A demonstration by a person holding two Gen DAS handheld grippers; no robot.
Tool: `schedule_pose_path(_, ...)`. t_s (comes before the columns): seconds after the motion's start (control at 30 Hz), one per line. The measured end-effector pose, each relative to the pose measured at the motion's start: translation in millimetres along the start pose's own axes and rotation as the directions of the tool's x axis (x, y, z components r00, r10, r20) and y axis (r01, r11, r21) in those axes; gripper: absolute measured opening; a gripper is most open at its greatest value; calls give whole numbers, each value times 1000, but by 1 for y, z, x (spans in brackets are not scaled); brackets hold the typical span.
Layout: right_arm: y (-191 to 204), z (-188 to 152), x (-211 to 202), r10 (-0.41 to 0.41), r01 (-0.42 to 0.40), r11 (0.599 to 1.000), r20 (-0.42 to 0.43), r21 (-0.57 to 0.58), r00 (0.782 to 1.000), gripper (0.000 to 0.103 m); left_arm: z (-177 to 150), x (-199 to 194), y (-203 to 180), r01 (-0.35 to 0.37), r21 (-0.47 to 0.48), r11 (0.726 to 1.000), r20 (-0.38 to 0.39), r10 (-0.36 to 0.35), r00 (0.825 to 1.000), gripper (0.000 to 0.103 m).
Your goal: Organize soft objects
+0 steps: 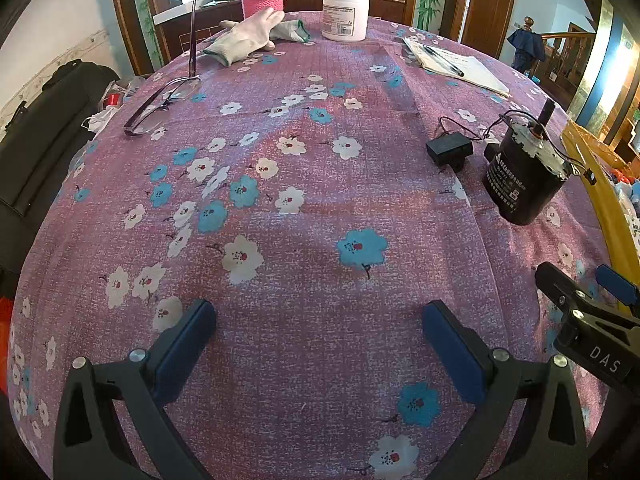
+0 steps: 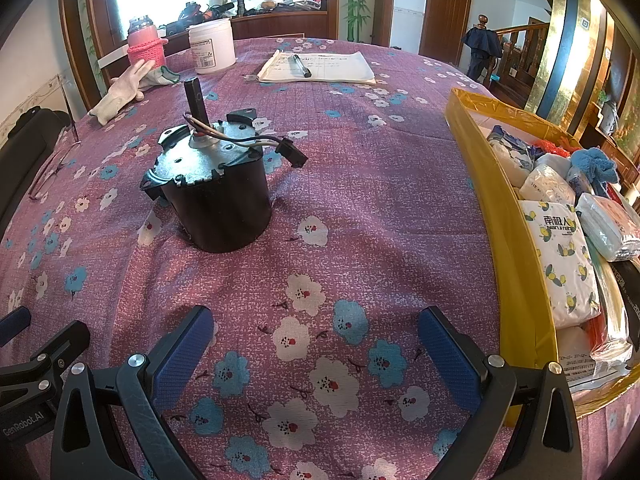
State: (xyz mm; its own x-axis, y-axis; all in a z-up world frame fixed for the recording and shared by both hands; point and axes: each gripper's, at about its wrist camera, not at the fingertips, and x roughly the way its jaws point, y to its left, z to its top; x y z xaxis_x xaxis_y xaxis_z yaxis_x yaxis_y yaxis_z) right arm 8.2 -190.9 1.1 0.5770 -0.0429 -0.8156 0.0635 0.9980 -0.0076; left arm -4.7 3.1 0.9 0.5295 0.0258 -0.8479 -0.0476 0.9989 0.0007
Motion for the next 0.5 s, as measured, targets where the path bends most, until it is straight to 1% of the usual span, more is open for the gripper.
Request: schedule_pose_path(0.5, 0, 0, 0, 0, 0, 1000, 0, 0, 1000, 102, 0, 0, 0, 0, 0, 1000, 0, 0, 1000, 103)
